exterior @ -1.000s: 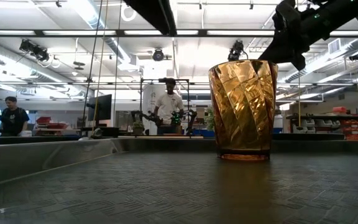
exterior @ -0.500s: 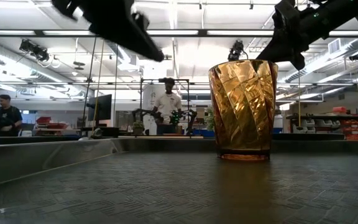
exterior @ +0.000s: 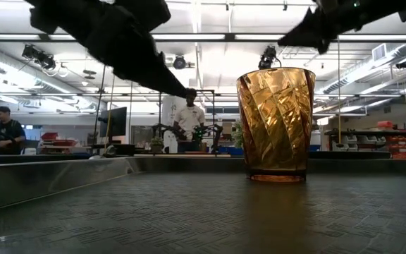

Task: Pick and place plate/cup/fork/spoon on tray
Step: Put the brown cup on the black tray

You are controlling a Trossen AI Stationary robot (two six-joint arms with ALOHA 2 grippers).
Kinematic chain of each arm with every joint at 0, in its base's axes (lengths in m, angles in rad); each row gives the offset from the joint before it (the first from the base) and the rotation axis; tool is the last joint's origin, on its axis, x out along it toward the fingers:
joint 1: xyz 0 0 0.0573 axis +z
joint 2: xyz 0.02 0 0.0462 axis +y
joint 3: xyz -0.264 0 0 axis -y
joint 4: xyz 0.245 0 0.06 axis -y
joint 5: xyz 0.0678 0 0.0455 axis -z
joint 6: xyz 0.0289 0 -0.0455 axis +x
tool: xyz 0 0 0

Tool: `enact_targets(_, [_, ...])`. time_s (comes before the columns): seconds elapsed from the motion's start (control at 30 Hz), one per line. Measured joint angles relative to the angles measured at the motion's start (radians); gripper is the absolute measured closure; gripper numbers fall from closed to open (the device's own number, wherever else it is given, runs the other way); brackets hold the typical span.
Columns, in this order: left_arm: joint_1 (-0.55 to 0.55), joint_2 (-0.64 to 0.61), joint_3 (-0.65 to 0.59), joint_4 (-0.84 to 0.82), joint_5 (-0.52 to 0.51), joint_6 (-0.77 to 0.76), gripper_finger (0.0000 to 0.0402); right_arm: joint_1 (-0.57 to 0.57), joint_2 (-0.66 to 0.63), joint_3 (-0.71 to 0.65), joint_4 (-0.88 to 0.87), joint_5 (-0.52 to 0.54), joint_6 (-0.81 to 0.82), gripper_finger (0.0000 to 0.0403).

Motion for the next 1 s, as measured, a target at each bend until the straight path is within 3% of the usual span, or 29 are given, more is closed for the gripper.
enact_targets(0.27, [0.008, 0.008, -0.029, 0.065, -0.005, -0.148, 0.0212, 0.0, 0.0, 0.0, 0.12, -0.01, -0.155, 0.0378])
enact_targets(1.0, [-0.022, 0.128, -0.028, 0.088, -0.014, -0.195, 0.0212, 0.0, 0.001, 0.0, 0.124, -0.063, -0.15, 0.0378])
